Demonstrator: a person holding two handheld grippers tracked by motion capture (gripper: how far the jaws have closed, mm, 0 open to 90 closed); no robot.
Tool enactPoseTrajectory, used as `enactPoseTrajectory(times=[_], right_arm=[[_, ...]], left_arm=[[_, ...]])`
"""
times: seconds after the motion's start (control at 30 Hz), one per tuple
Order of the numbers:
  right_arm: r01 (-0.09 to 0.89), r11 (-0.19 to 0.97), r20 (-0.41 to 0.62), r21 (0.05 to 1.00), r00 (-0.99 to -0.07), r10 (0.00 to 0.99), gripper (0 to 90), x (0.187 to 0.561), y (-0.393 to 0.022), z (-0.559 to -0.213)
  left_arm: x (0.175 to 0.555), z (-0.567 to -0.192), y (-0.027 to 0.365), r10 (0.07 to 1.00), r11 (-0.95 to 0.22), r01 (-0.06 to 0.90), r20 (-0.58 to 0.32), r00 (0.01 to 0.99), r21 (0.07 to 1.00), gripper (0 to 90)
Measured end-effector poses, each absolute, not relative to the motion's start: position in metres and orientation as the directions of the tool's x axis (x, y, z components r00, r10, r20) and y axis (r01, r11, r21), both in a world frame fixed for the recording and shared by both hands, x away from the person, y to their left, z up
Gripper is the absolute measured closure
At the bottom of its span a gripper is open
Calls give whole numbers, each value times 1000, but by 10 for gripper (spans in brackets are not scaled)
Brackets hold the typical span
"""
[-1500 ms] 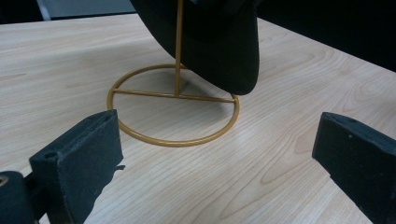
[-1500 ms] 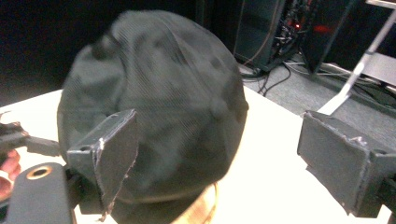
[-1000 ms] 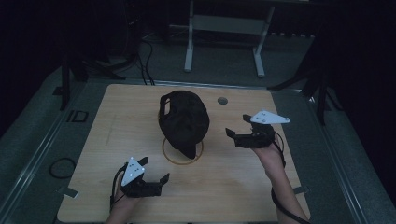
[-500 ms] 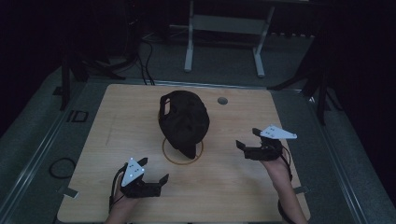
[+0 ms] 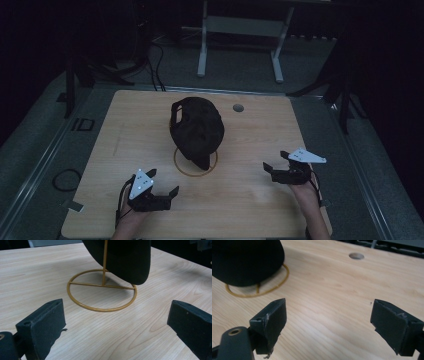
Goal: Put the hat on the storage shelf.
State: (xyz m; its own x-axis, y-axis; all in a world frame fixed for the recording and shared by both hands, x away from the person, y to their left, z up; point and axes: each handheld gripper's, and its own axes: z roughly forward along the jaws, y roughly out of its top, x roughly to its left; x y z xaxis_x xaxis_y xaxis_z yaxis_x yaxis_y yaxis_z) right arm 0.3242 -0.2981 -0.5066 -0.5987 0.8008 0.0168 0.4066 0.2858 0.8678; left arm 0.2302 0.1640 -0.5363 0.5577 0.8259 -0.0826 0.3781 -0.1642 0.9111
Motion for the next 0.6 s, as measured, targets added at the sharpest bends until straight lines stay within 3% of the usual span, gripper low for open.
enactPoseTrajectory(times=[0.6], right_arm=[[487, 237, 38, 841, -491, 871, 135, 303, -344, -534]], left_arm=[[230, -538, 165, 832, -167, 387, -81, 549, 907, 21]])
